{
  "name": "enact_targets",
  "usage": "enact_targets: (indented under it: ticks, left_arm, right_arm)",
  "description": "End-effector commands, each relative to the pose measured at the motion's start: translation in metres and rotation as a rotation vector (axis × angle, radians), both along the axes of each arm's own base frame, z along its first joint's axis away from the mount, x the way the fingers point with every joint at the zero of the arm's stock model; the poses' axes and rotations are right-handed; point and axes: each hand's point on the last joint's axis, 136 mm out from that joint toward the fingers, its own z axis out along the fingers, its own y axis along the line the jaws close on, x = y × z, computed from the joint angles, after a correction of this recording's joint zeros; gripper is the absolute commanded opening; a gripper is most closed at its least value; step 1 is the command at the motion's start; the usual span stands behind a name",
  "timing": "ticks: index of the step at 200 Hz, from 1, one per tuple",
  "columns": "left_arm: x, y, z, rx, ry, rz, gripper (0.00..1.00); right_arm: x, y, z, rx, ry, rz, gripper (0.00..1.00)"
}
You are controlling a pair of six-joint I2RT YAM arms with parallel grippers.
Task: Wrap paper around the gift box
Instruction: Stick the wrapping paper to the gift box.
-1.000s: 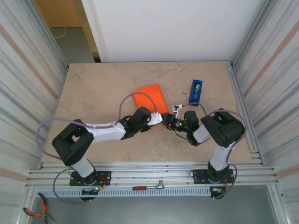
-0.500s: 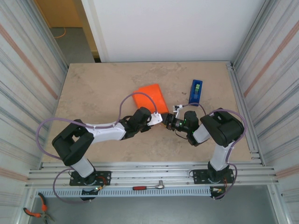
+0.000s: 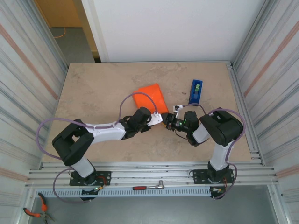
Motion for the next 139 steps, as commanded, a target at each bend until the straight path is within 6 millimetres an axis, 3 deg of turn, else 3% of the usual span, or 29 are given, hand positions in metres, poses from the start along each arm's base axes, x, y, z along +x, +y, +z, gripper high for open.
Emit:
enact_targets:
  ticks: [1,139]
  left_arm:
    - [-0.0101,0.0019,-0.0222,0.056,0.052,-0.024,0.39]
    - [-0.0098,0.0020,-0.0220,0.057,0.051,-0.023,0.38]
  right_arm:
    - [0.0070,-0.0017,0.0037,0.024,-0.002,-0.026,0.50]
    - [0.0085,-0.0012,0.0066,0.044,0.019,-0.036,0.54]
